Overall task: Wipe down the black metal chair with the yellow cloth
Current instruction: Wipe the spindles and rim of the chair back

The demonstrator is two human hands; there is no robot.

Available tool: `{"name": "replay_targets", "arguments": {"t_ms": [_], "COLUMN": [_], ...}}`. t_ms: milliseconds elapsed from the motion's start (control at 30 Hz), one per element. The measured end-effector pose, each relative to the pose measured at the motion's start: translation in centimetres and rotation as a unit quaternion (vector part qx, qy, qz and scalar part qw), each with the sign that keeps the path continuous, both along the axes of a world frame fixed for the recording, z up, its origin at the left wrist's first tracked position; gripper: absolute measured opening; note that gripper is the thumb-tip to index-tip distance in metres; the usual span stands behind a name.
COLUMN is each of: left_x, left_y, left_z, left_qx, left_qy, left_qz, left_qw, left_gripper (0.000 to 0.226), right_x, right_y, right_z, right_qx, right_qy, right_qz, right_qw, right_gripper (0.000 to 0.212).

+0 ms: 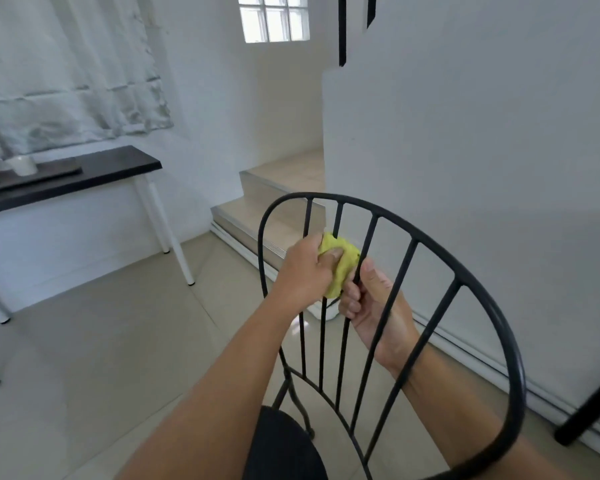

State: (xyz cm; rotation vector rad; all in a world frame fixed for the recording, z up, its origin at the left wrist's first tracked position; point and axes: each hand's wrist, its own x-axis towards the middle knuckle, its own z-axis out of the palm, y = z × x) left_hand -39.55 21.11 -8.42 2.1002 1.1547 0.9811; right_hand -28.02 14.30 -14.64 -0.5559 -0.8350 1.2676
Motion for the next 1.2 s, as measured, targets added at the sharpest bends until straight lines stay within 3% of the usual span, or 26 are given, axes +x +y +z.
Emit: {"name": "replay_targets", "arguments": {"t_ms": [133, 267, 367, 500, 667, 767, 967, 1200], "left_x": [1.2, 1.4, 0.8, -1.6, -2.3, -2.6, -3.2, -2.7], "left_y": [1.4, 0.4, -0.1, -1.9, -4.8, -5.4, -4.9, -3.0], "left_z": [4.1, 2.7, -1.1, -9.8, -20.1, -23.0, -22.2, -15.6], "left_qx": [0.009, 0.051, 0.066, 0.022, -0.084, -0.140, -0.162, -0.082], "left_qy": [-0.011, -0.040, -0.068, -0.068, -0.019, 0.008, 0.057, 0.042], "left_qz": [0.013, 0.022, 0.036, 0.006, 0.058, 0.055, 0.041, 0.019], "left_qw": [1.000, 0.998, 0.995, 0.997, 0.995, 0.989, 0.984, 0.996], "left_gripper": [0.025, 0.020, 0.015, 0.001, 0.013, 0.017, 0.015, 0.015], "right_x": [0.0, -0.1, -0.1, -0.2, -0.3, -0.3, -0.3, -0.3], "right_y": [0.0, -0.3, -0.1, 0.1, -0.3, -0.1, 0.0, -0.2], "right_z": [0.0, 0.2, 0.2, 0.0, 0.3, 0.3, 0.1, 0.4], "right_qx": [-0.001, 0.003, 0.001, 0.004, -0.004, -0.007, -0.004, -0.008], "right_qy": [0.003, -0.007, -0.006, 0.002, -0.001, 0.002, -0.009, -0.006], "right_qz": [-0.002, -0.001, -0.001, -0.003, -0.008, -0.007, -0.011, -0.014], "right_qw": [1.000, 1.000, 1.000, 1.000, 1.000, 1.000, 1.000, 1.000], "right_gripper": [0.027, 0.027, 0.030, 0.030, 0.029, 0.029, 0.032, 0.031]}}
